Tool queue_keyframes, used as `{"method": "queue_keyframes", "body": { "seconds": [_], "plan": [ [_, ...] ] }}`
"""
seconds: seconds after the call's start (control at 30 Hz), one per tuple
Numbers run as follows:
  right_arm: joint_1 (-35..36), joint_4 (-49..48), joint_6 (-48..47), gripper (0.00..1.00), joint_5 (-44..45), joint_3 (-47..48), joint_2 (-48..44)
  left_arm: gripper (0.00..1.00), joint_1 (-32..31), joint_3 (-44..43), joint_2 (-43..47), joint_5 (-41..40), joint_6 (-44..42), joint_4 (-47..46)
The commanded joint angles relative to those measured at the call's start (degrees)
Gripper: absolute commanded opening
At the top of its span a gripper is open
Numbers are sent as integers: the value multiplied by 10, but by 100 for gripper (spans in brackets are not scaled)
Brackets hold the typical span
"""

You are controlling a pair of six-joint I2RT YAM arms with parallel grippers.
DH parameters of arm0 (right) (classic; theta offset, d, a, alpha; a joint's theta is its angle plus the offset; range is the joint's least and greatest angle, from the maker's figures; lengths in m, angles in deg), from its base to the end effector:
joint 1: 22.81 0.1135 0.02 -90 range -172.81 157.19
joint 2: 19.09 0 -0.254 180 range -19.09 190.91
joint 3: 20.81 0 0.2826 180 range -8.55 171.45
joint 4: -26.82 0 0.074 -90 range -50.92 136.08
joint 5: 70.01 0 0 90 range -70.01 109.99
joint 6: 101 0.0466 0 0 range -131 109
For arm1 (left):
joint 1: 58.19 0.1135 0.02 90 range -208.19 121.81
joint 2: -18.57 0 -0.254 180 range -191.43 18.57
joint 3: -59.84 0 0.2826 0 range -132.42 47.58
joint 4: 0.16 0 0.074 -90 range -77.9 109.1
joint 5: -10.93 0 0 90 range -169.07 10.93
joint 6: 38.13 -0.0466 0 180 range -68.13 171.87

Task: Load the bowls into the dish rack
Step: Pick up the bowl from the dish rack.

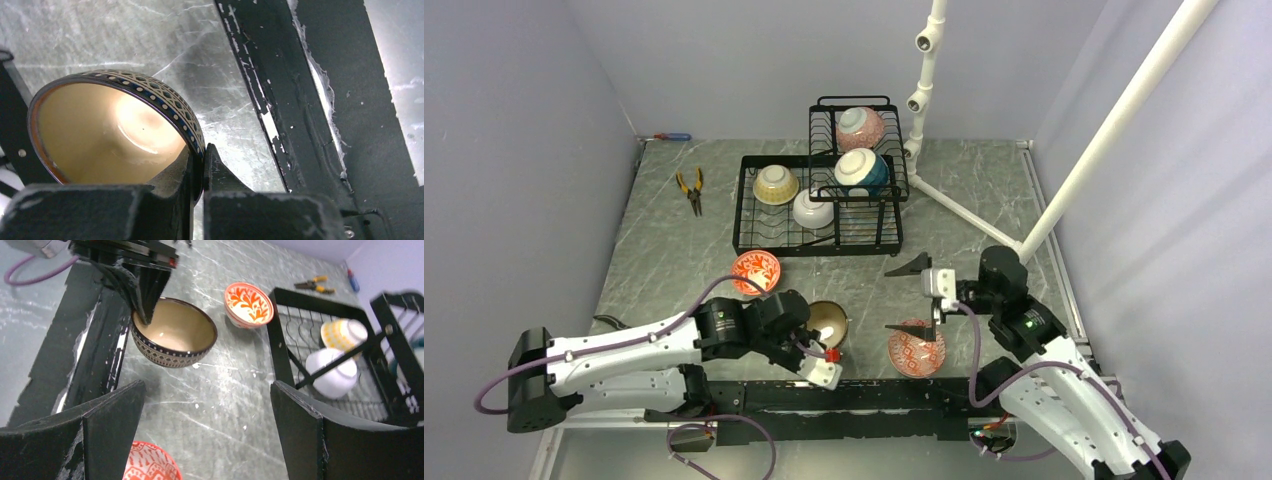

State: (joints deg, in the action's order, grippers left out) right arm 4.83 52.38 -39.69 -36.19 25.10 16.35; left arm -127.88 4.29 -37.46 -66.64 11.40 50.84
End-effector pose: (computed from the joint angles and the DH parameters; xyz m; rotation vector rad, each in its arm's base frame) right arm 0.1481 0.1213 0.2861 -1.3859 1.1464 0.8768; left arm 0.0722 -0.2240 0.2283 2.1058 1.3540 -0.4841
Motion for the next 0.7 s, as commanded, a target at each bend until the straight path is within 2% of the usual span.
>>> {"method": "queue_keyframes", "body": {
  "seconds": [0.0, 0.17, 0.47, 0.57, 0.67],
  "plan": [
    [61, 54, -200, 100, 11, 37, 21, 3, -3, -53, -18, 49, -109, -22],
    [161, 79, -265, 100, 98, 62, 66, 3, -2, -92, -49, 72, -152, -1],
    [291, 151, -333, 97, 218, 98, 157, 3, -2, -136, -84, 90, -153, 19],
    [323, 160, -348, 84, 251, 102, 182, 3, -2, -131, -79, 95, -149, 7],
    [333, 161, -357, 54, 266, 103, 194, 3, -2, -129, -71, 89, -146, 3]
  ]
}}
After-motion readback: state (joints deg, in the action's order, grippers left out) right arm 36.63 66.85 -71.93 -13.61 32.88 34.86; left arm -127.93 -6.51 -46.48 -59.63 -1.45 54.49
